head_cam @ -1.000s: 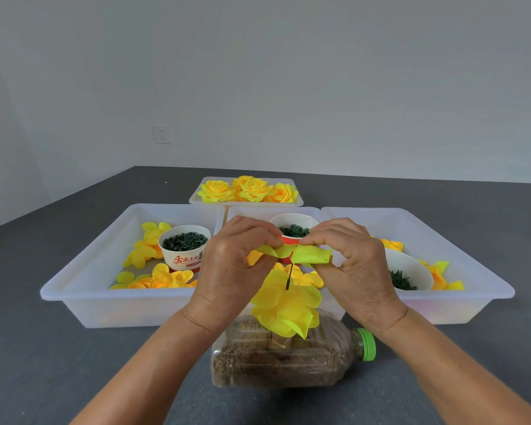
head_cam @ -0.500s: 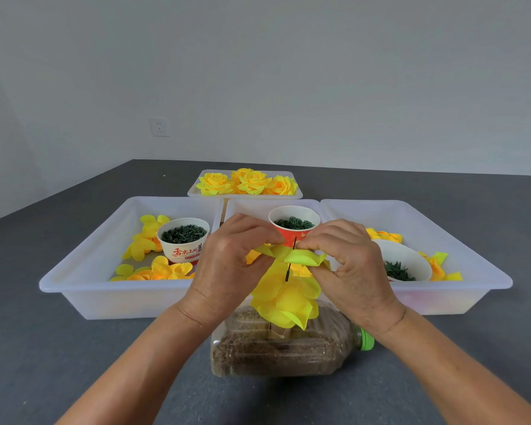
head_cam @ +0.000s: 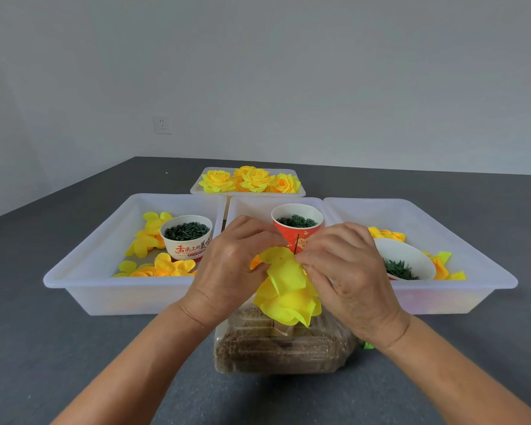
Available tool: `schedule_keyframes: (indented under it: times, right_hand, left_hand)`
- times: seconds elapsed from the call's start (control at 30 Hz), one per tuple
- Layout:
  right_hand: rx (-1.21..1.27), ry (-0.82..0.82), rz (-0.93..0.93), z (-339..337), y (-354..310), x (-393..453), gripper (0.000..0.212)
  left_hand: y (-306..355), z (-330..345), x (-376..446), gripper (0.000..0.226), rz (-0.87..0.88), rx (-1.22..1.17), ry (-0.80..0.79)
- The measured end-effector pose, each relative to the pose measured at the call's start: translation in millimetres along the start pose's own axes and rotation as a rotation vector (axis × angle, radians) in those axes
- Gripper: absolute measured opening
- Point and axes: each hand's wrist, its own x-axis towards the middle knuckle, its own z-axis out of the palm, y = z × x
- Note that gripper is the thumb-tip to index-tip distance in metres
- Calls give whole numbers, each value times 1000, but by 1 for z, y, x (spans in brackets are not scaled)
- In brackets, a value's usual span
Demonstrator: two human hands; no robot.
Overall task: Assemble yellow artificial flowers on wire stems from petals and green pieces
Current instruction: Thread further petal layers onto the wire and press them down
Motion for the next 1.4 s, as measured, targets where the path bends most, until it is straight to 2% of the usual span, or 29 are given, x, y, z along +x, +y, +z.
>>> schedule_keyframes:
  times: [0.2,0.37,0.9,1.0,1.13,1.4]
  right_hand:
    - [-11,1,0,2,-3,-1,10]
    - [-13,-17,5,2,-3,-4,11]
    - [32,-82,14,4,-7,-10,14]
    - [47,-84,26,4,-8,-10,15]
    - [44,-91,36,4,-9,-11,19]
    - [107,-176,71,3,-10,-14,21]
  left_hand:
    - [-1,-2,-1,27,36,10,-16]
    - [-4,-2,-4,8,33,-6,4]
    - [-9,-1,-9,10,65,4,-43]
    - [-10,-1,-10,21,70,2,-59]
    - [-10,-1,-11,22,74,8,-72]
    - [-9,0,-14,22,133,42,-132]
